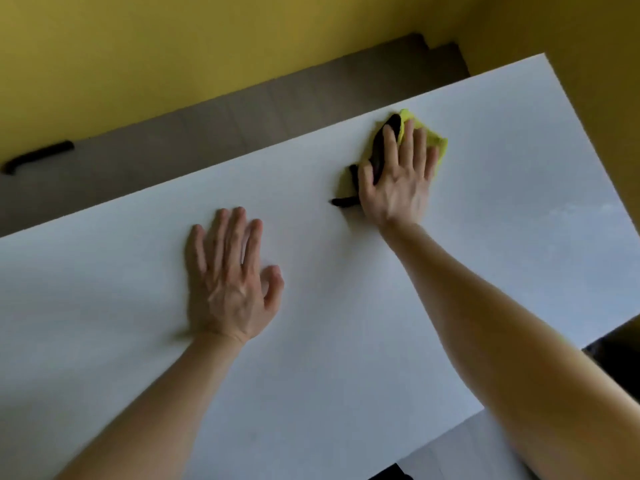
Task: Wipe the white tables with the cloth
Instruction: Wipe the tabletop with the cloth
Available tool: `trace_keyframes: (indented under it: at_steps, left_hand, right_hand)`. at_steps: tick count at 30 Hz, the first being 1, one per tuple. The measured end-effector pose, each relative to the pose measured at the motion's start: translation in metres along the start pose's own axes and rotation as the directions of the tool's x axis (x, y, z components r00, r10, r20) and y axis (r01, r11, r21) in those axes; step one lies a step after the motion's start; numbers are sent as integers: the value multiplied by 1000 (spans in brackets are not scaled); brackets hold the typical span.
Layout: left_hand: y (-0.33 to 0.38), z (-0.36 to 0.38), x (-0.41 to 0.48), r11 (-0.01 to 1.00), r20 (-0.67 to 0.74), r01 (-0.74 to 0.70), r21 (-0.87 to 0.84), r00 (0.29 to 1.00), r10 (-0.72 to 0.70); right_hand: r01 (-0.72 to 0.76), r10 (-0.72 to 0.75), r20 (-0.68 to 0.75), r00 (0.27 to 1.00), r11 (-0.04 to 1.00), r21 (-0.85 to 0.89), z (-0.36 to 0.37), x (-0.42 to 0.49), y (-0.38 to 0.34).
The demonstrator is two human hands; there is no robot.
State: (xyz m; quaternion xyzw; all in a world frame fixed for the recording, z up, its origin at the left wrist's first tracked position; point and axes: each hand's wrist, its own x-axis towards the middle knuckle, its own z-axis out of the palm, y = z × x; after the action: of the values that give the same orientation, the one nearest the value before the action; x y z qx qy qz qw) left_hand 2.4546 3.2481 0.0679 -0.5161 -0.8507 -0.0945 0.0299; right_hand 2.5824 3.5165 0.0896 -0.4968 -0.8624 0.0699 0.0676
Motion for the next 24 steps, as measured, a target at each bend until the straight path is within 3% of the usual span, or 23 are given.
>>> trace_keyframes:
  at_steps: [1,2,4,5,6,7,9,10,11,12,13,14,15,17,19,20,22,24]
  left_hand:
    - [0,-1,1,1000,0,4,-5,1000,-4]
    - [0,-2,1,1000,-1,18,-9,1000,-18]
    - [1,-4,1,995,-5,96,2,995,-96]
    - [2,-4,2,988,-9,154,21,988,-154]
    - [3,-4,2,978,-11,206,41,979,-206]
    - [4,-3,2,970,-9,237,58,971,-237]
    - [4,-1,2,968,1,243,68,970,-243]
    - [4,-1,2,969,2,240,66,971,-241]
    - [5,-1,2,969,3,241,63,970,-241]
    - [4,-1,2,968,5,243,63,970,-244]
    - [4,0,2,967,7,244,66,969,-245]
    - [3,0,2,967,3,244,68,970,-245]
    - [3,1,2,968,-8,243,64,970,-243]
    - [3,0,1,969,-36,243,34,970,-242]
    - [3,-1,2,967,-44,255,21,966,-254]
    - [4,-2,3,967,-45,255,25,966,-254]
    - [5,-2,4,969,-40,246,34,969,-245]
    - [6,-4,5,967,-26,249,45,968,-249]
  right_hand:
    - [111,-112,31,993,993,28,3,-12,-23]
    - [334,-338,93,937,941,58,5,-26,-41]
    - [731,-741,214,636,668,138,5,-43,-50]
    - [826,-834,231,501,540,161,3,-34,-39]
    - [860,-867,226,444,483,165,1,-18,-24]
    - [843,-847,221,483,518,146,1,-2,-6]
    - [625,-630,149,762,776,79,-1,25,28]
    - [420,-423,95,901,906,48,-5,31,38]
    - [210,-210,43,977,978,12,-6,32,38]
    - [54,-54,13,998,998,-20,-5,29,23]
    - [9,-8,12,1000,999,-38,-1,22,0]
    - [86,-85,44,995,996,-30,3,13,-29]
    - [264,-264,94,960,964,6,7,3,-58]
    - [629,-635,179,752,772,97,15,-13,-105]
    - [785,-799,168,577,599,154,21,-9,-114]
    - [801,-818,151,555,574,168,23,-1,-103]
    - [752,-771,133,623,637,169,21,19,-61]
    - [585,-599,104,794,799,139,10,40,-9]
